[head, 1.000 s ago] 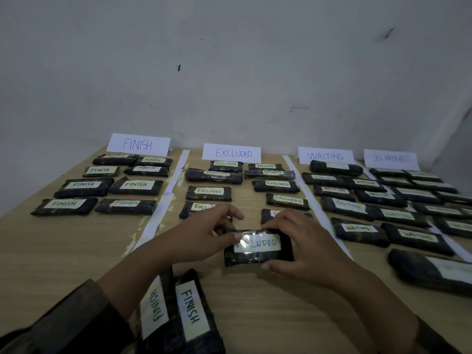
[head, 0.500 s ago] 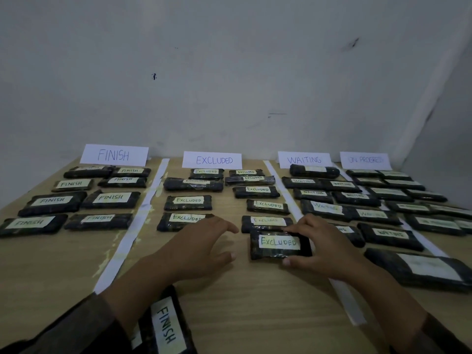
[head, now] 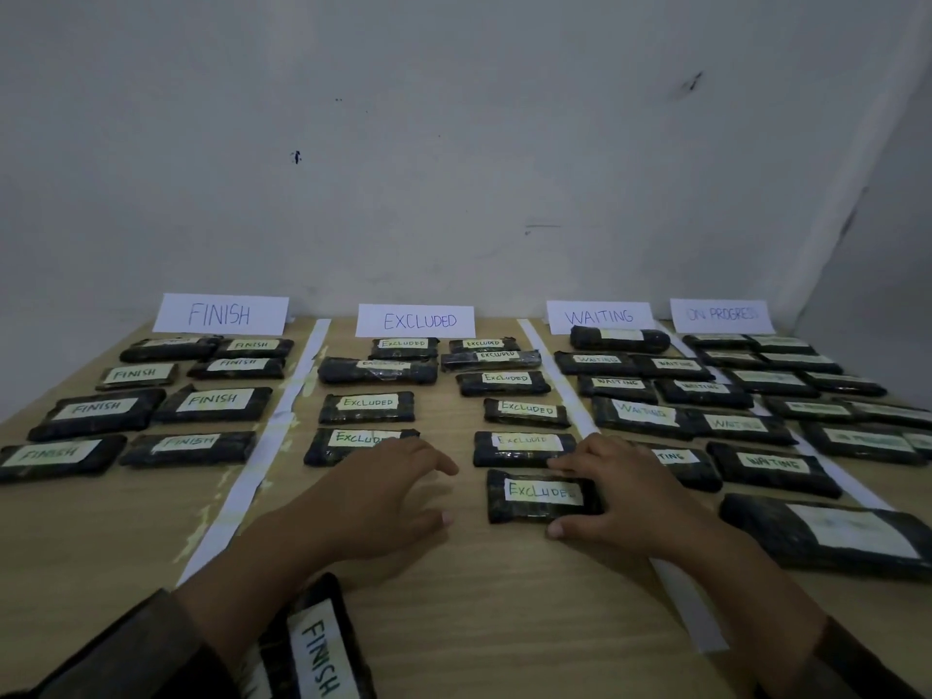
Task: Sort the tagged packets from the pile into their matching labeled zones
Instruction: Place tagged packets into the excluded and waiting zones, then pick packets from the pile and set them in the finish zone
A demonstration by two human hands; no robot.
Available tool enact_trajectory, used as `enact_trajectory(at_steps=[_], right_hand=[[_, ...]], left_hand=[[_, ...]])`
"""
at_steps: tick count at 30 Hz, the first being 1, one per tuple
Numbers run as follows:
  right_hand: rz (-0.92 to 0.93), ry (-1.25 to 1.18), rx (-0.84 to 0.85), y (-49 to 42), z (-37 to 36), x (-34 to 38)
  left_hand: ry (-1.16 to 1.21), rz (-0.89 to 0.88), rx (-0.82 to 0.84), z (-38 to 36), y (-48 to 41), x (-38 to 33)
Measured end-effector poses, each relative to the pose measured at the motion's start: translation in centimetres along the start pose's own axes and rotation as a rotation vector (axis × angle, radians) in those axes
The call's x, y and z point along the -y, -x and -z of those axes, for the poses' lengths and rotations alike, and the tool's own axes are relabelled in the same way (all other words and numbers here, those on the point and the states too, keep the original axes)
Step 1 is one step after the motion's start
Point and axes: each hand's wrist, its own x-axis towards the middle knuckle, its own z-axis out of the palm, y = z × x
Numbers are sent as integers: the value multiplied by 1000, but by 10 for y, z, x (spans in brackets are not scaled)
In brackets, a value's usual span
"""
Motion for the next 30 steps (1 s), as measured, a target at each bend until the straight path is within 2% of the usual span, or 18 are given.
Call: enact_trajectory(at_steps=[5,11,15,24,30], right_hand=[[137,-123,-34,8,13,51],[369,-148,124,22,2,129],[444,-112,182,25,-15,160],[424,-202,250,20,-19,168],[327,-299,277,8,-13,151]], left_hand=[[51,59,-4,12,18,16],[71,106,11,21,47,32],[156,140,22,24,67,45],[252,176,112,22,83,54],[323,209,106,14,76,55]])
